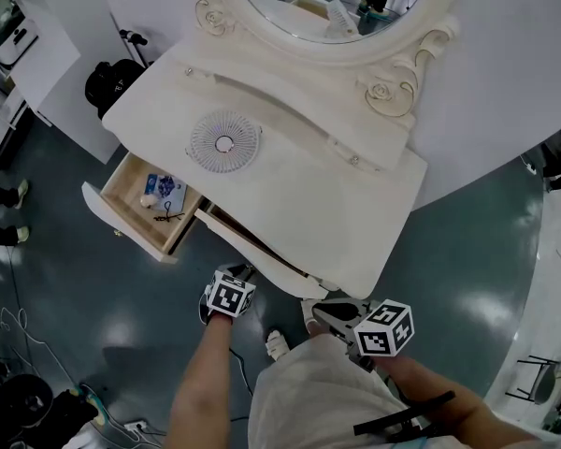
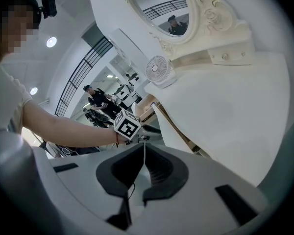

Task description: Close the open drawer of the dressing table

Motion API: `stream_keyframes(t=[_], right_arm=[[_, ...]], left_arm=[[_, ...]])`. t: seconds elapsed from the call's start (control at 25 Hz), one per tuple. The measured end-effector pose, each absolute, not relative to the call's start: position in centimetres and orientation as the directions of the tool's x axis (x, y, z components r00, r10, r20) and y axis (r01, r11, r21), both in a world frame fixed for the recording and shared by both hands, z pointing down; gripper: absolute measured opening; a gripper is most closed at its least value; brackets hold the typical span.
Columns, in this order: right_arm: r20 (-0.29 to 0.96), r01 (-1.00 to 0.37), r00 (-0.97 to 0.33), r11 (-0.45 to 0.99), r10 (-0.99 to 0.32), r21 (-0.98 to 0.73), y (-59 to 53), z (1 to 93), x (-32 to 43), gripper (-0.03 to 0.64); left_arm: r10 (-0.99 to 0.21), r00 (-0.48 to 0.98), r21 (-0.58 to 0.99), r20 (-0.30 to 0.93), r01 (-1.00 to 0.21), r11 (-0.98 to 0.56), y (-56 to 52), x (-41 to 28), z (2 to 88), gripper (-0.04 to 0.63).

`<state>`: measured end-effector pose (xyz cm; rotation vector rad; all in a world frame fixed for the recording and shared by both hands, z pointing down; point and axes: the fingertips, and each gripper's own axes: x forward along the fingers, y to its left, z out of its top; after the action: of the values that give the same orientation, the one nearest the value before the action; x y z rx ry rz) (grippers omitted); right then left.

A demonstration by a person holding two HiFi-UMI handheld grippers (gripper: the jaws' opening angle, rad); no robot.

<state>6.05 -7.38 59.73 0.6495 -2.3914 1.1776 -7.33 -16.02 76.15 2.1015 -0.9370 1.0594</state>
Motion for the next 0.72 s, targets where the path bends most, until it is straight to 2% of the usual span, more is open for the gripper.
stream_keyframes(t=[0.72], right_arm=[[0.540,-0.572,-0.809,0.524,-0.234,-0.631,-8.0,60.2,6.5,0.018]], left_arm=[[-0.335,0.446,0.192,0.830,-0.792,-0.579,-18.1,-6.1,76.2,0.127]])
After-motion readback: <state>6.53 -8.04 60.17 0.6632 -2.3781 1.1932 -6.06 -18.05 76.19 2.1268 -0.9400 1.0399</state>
